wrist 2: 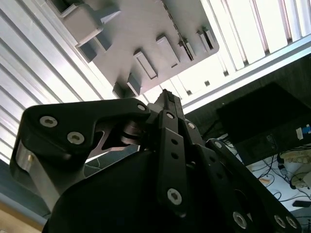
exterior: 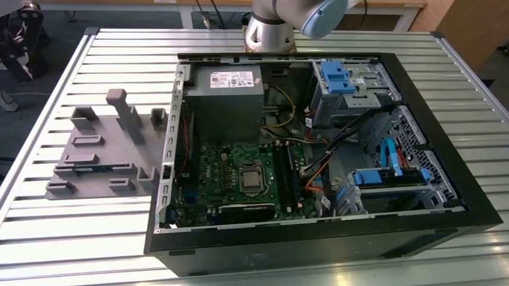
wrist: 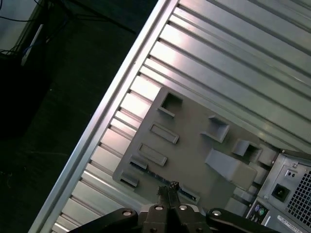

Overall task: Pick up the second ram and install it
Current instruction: 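Pick up the second ram and move it above second insertion slot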

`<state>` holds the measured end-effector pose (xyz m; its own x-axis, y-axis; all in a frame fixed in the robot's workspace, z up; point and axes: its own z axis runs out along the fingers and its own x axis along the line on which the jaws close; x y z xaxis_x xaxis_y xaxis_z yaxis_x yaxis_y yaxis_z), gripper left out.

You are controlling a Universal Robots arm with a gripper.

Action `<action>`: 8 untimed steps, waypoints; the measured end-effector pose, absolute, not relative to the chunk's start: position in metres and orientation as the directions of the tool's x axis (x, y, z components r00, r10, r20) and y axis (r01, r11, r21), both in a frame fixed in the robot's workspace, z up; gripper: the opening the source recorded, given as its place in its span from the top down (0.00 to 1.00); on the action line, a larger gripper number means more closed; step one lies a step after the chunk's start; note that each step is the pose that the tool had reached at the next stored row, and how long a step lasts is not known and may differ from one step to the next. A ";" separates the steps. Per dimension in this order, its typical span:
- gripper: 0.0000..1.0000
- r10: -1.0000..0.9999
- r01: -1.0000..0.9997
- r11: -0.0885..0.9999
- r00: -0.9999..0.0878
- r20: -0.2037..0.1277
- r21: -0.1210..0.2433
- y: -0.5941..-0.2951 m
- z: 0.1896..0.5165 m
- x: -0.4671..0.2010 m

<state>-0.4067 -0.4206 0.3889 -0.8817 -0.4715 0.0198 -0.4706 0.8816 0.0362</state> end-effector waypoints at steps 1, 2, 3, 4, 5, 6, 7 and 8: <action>0.89 -0.472 -0.471 0.882 -0.882 0.020 0.036 -0.421 0.389 -0.407; 0.89 -0.472 -0.471 0.881 -0.882 0.020 0.036 -0.421 0.389 -0.407; 0.89 -0.472 -0.471 0.881 -0.882 0.020 0.036 -0.421 0.389 -0.407; 0.89 -0.472 -0.471 0.881 -0.882 0.020 0.036 -0.421 0.389 -0.407; 0.89 -0.473 -0.472 0.881 -0.881 0.020 0.036 -0.421 0.389 -0.407; 0.89 -0.474 -0.474 0.880 -0.880 0.019 0.036 -0.421 0.389 -0.407; 0.89 -0.477 -0.476 0.879 -0.879 0.018 0.035 -0.421 0.389 -0.407; 0.89 -0.481 -0.481 0.876 -0.876 0.017 0.035 -0.421 0.389 -0.407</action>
